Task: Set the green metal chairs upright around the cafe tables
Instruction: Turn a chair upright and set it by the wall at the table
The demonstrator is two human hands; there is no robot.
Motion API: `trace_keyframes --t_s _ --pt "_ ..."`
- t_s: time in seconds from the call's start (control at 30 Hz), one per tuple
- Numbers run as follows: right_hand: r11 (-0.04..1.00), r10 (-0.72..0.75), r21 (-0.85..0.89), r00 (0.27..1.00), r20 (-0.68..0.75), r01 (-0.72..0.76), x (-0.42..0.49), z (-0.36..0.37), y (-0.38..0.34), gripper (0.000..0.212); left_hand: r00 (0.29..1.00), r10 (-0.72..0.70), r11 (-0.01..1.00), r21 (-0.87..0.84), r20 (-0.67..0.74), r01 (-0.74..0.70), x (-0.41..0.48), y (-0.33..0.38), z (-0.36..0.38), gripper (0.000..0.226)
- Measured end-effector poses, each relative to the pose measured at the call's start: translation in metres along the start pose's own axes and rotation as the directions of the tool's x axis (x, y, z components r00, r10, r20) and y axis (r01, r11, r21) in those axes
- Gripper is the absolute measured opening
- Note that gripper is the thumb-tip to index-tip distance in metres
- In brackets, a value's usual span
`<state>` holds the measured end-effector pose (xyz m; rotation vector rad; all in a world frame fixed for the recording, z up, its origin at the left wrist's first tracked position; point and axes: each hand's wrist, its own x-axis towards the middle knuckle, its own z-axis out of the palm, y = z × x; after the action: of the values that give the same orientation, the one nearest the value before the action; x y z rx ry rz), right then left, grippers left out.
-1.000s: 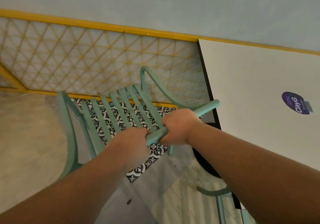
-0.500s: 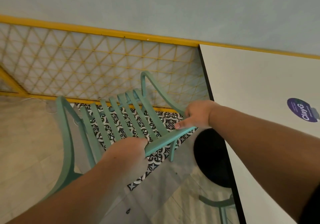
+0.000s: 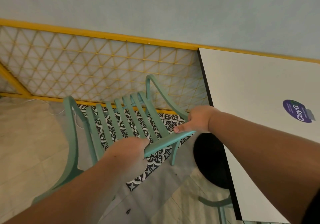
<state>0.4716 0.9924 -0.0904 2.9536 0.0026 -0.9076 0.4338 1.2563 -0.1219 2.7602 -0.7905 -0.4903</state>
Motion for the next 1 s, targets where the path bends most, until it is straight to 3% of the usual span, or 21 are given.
trace_keyframes --t_s 0.17,0.33,0.47,0.63,0.8,1.0 --pt "1.000 -0.001 0.007 1.000 0.014 0.001 -0.015 0.011 -0.007 0.110 0.999 0.038 0.999 0.024 0.024 -0.039 -0.008 -0.006 -0.001 0.006" --pt "0.994 0.036 0.106 0.999 0.000 -0.036 -0.029 0.017 -0.016 0.091 0.995 0.070 0.994 0.074 0.071 -0.076 -0.013 -0.016 -0.005 0.009" --pt "0.991 0.058 0.119 0.998 0.001 -0.057 -0.033 0.024 -0.025 0.103 0.991 0.077 0.987 0.132 0.108 -0.091 -0.014 -0.027 -0.009 0.004" --pt "0.987 0.084 0.137 0.996 -0.004 -0.083 -0.039 0.026 -0.034 0.101 0.985 0.092 0.978 0.170 0.148 -0.117 -0.012 -0.039 -0.018 0.005" --pt "0.990 0.072 0.122 0.997 -0.015 -0.069 -0.043 0.035 -0.048 0.110 0.977 0.084 0.967 0.222 0.196 -0.128 -0.012 -0.052 -0.024 0.025" --pt "0.986 0.068 0.157 0.997 -0.029 -0.063 -0.044 0.041 -0.056 0.107 0.976 0.086 0.960 0.244 0.200 -0.135 -0.012 -0.060 -0.031 0.024"
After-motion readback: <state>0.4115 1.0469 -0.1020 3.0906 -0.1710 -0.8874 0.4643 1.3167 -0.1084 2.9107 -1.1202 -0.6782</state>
